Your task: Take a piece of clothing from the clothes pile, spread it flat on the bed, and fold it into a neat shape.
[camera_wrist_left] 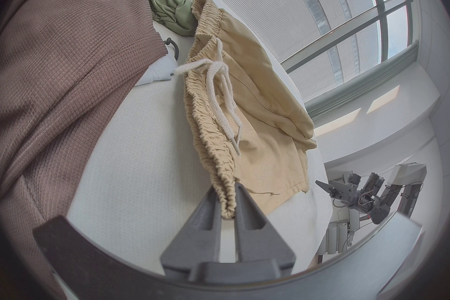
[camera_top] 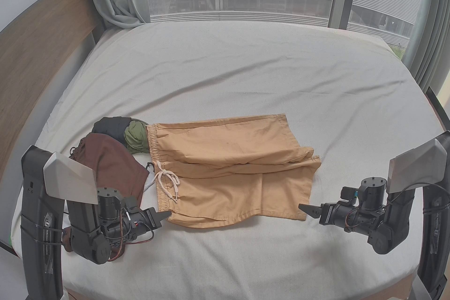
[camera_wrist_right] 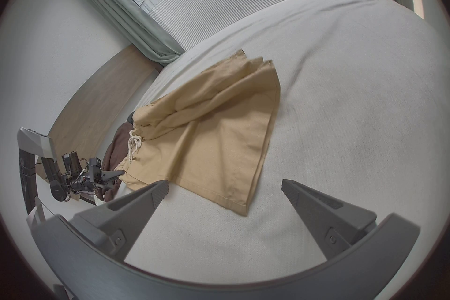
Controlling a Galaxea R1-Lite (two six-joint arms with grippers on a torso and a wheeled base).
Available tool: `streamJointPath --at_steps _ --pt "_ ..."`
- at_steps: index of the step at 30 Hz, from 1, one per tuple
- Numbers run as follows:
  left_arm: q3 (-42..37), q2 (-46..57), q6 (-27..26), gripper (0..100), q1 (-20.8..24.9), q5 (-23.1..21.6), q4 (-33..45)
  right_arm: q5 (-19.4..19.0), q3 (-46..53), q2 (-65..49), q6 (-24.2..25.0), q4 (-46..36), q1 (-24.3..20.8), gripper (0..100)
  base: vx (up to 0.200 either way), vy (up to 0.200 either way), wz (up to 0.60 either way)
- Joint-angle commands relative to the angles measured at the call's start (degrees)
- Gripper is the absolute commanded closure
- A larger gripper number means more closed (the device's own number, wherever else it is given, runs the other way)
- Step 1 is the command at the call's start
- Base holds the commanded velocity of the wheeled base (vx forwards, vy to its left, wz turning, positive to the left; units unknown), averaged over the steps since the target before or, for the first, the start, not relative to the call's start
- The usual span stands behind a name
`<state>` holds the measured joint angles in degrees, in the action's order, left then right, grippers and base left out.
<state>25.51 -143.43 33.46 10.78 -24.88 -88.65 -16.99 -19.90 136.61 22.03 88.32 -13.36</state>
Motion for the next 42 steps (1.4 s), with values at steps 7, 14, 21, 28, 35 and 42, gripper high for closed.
streamJointPath --at_steps 7,14,21,28,35,42 --pt "0.06 -0.09 0.02 100 0.03 -0.08 -0.03 -1.11 -3.92 7.44 6.01 0.1 -0.88 0 0.0 0.0 0.0" --pt "0.06 -0.09 0.02 100 0.03 -0.08 -0.03 -1.11 -6.12 9.38 9.44 0.1 -2.28 0 0.0 0.0 0.0" --pt "0.06 -0.09 -0.06 100 0.03 -0.08 -0.03 -0.94 -7.61 10.7 9.7 0.27 -3.51 0 0.0 0.0 0.0" --pt "0.06 -0.18 -0.06 100 0.03 -0.08 -0.03 -0.85 -8.23 10.78 9.7 0.27 -3.25 100 0.0 0.0 0.0" --pt "0.06 -0.18 -0.15 100 0.03 -0.08 -0.03 -0.85 -8.23 10.87 9.52 0.27 -2.99 100 0.0 0.0 0.0" --pt "0.06 -0.18 -0.15 100 0.03 -0.08 -0.03 -0.76 -7.97 10.78 9.52 0.27 -2.9 100 0.0 0.0 0.0"
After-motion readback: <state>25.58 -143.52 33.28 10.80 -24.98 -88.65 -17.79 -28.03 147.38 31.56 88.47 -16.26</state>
